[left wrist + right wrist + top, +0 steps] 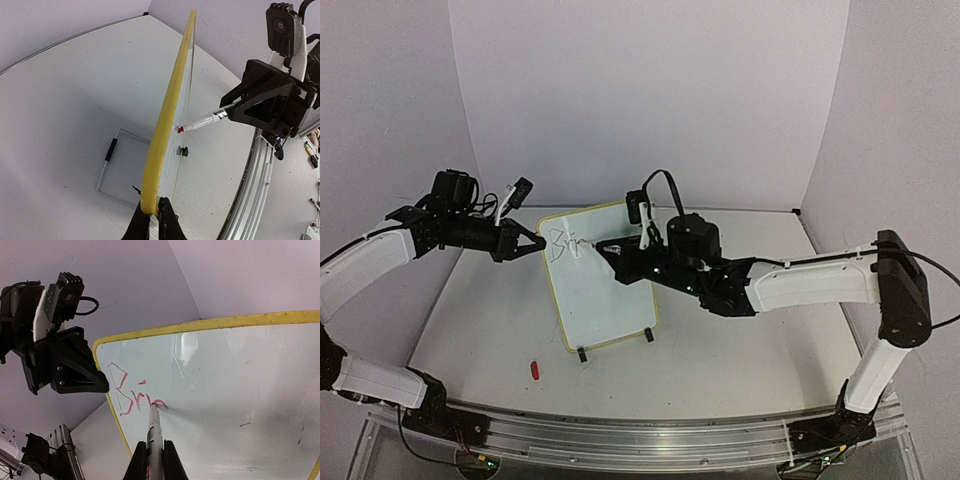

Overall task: Write a sentence on the whiteboard
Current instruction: Write on the whiteboard at the center of the board.

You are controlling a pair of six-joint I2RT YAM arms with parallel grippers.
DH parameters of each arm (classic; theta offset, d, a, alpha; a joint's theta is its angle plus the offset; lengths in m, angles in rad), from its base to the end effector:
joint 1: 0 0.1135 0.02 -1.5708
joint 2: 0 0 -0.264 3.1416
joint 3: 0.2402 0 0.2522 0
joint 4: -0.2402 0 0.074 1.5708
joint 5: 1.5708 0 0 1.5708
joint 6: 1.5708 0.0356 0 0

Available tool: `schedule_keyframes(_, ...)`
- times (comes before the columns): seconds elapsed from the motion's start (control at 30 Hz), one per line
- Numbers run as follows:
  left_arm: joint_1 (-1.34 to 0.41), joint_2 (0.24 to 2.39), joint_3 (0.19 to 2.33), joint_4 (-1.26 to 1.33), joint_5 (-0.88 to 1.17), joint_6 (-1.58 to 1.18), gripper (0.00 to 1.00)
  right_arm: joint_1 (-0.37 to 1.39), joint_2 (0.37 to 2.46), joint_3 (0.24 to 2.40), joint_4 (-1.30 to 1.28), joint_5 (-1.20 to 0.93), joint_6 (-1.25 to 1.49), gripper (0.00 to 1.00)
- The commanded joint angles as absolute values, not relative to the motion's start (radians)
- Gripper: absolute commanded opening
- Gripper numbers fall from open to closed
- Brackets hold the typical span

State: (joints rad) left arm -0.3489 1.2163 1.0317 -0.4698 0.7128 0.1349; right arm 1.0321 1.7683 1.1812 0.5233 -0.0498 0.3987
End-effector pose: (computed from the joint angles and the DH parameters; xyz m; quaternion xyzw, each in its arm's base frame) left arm 0.2366 -0.1109 0.3137 0.3512 0.7790 -0.3554 0.3787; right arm 0.2131 0.3600 0.2796 -0.2432 0.6875 0.4623 0.5044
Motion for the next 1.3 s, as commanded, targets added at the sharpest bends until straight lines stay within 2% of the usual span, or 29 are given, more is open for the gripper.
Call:
schedule_keyframes(0.0, -0.373, 1.251, 1.021, -0.526, 0.643, 0.192, 0.00, 1.022, 1.766, 1.168, 0.520, -0.023, 0.407, 0.00)
schedule_keyframes(1.27, -0.374, 1.256, 1.023, -0.528, 0.639, 0.192, 0.00, 1.023, 1.699, 1.158, 0.530, 0.053, 0.377, 0.00)
